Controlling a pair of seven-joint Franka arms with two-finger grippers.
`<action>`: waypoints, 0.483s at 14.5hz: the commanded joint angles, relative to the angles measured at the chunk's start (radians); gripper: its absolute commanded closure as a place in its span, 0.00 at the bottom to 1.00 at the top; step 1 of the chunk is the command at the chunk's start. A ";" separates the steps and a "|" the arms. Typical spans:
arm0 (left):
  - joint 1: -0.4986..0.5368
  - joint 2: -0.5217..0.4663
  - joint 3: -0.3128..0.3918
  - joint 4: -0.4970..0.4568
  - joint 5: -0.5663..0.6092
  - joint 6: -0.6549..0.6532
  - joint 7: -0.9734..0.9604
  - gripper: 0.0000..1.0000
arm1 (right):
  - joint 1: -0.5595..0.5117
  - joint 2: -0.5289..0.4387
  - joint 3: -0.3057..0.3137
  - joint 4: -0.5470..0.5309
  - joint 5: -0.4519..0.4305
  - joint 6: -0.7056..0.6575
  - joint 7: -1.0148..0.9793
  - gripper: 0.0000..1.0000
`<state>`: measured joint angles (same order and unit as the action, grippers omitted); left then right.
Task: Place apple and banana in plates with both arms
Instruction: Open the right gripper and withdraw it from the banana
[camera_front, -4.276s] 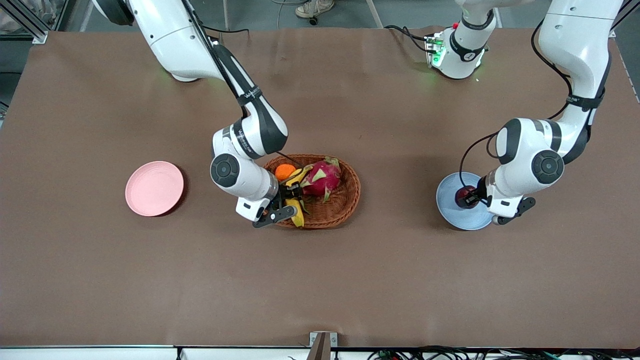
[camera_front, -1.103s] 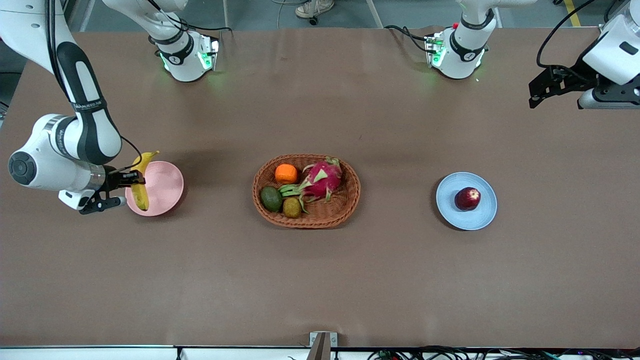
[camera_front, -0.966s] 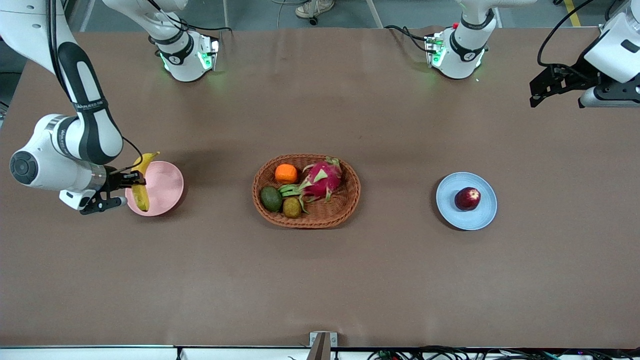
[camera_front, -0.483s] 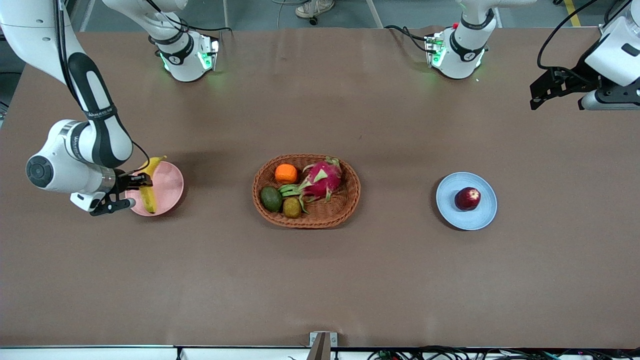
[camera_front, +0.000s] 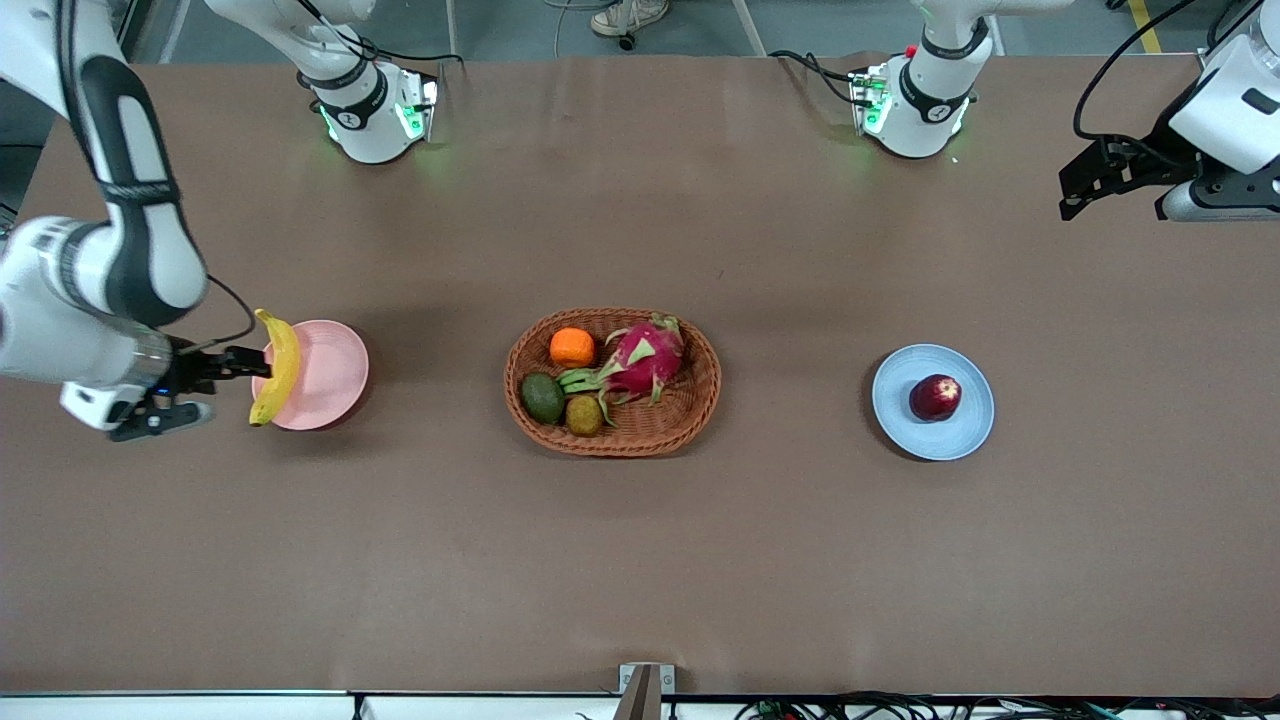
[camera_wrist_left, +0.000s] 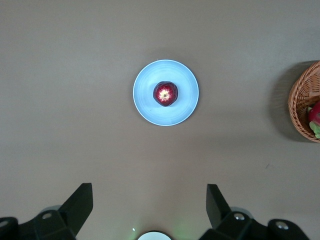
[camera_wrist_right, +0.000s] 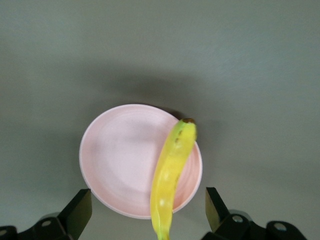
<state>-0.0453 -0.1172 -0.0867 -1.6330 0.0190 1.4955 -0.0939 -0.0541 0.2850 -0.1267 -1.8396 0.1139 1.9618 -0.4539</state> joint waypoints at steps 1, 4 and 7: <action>0.005 -0.010 -0.004 -0.011 -0.011 0.011 -0.006 0.00 | -0.042 -0.013 0.012 0.220 -0.020 -0.211 0.043 0.00; 0.007 -0.007 -0.004 -0.008 -0.011 0.014 -0.007 0.00 | -0.044 -0.013 0.012 0.426 -0.022 -0.430 0.148 0.00; 0.007 -0.004 -0.004 -0.008 -0.013 0.012 -0.007 0.00 | -0.046 -0.026 0.010 0.526 -0.037 -0.524 0.239 0.00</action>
<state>-0.0453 -0.1156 -0.0867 -1.6343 0.0190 1.4964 -0.0942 -0.0888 0.2499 -0.1284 -1.3775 0.1090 1.4818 -0.2678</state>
